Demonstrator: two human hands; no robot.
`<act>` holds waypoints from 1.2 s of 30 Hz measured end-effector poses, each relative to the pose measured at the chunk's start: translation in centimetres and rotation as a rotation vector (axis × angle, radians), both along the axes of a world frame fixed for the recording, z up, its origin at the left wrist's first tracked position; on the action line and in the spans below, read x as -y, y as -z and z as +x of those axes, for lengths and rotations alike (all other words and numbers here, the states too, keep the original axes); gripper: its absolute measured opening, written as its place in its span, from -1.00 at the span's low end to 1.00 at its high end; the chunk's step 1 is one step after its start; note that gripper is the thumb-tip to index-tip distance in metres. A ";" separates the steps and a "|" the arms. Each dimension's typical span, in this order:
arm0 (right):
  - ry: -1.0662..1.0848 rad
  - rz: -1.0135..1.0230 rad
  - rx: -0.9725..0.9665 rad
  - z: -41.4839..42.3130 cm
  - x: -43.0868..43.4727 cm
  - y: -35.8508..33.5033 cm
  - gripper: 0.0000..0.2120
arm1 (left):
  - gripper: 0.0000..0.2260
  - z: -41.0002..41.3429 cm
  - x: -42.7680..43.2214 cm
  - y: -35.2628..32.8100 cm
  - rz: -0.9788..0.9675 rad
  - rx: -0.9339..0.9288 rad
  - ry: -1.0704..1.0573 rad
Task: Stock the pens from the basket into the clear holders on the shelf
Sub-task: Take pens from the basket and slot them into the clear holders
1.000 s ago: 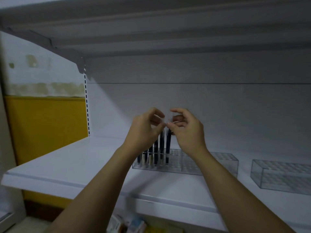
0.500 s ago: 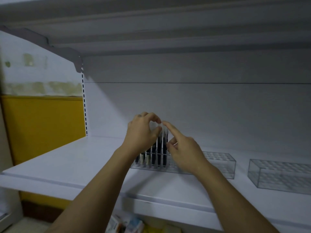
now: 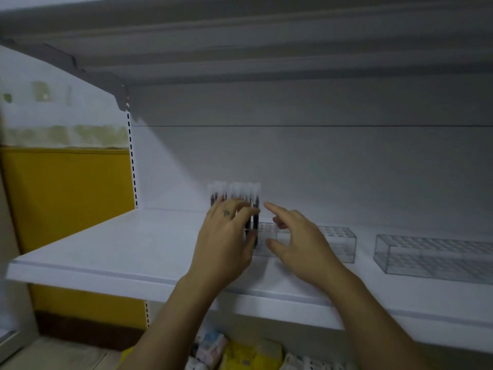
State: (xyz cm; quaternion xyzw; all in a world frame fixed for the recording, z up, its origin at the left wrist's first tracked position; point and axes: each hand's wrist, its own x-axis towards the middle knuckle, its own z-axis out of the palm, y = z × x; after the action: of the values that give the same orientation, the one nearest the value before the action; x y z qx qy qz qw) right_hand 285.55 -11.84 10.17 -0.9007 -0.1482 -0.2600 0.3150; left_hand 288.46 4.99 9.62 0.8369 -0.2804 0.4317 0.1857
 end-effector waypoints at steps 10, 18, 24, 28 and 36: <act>0.166 -0.031 0.099 -9.0 0.1 4.0 -0.59 | -0.75 -7.3 0.3 5.3 -0.033 -0.006 -0.003; 0.214 -0.042 0.009 -14.3 1.2 12.3 -0.72 | -0.73 -11.8 1.9 13.7 0.050 -0.182 0.092; 0.299 -0.142 -0.318 -15.3 3.4 21.3 -0.54 | -0.62 -13.3 3.5 22.0 0.179 -0.509 0.082; 0.308 -0.207 -0.464 -15.3 4.5 26.5 -0.50 | -0.56 -13.5 4.3 27.2 0.237 -0.673 0.035; 0.277 -0.258 -0.835 -16.2 5.8 37.8 -0.42 | -0.50 -15.1 5.3 37.9 0.319 -0.969 -0.009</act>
State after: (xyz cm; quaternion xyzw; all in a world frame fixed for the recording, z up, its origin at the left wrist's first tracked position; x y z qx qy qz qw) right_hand 269.40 -17.60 -27.64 -0.9715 0.0820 0.1061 0.1953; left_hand 273.32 -0.32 -28.23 0.9602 -0.2208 -0.0533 0.1626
